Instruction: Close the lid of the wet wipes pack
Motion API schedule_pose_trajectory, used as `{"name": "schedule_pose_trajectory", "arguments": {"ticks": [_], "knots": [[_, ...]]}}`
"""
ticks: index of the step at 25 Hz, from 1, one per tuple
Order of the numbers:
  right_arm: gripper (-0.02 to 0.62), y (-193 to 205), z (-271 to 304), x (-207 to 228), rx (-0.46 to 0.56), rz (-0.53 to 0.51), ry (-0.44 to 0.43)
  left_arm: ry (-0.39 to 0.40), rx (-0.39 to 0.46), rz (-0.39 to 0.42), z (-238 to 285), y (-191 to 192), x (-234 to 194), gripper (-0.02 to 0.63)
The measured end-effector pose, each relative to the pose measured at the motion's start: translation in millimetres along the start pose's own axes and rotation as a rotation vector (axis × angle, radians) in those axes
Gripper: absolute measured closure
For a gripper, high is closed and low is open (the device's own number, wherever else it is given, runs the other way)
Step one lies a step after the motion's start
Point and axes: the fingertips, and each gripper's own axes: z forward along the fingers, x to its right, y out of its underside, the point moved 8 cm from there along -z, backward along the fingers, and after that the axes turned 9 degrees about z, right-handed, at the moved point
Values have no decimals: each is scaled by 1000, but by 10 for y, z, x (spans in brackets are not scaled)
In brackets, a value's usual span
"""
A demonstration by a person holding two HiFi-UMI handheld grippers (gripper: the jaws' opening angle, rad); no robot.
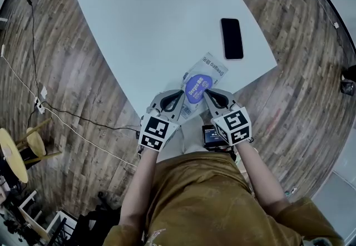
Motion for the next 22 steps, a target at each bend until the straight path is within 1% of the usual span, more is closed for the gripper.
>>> {"name": "schedule_pose_trajectory", "arguments": {"ticks": [3,7,12,22], "knots": [[588,-15,-56,-1,13,9,10,-4,8,10,-33,-41,6,600],[587,-115,-151,-17,59,37,20,-17,31,14,-90,-125,3,600],[587,-228,-255,-40,102,36,29,-22,51,46,-147,-248,0,600],[587,-354,-499,-114,184,30,63,-78,188,84,-463,-724,6,600]]}}
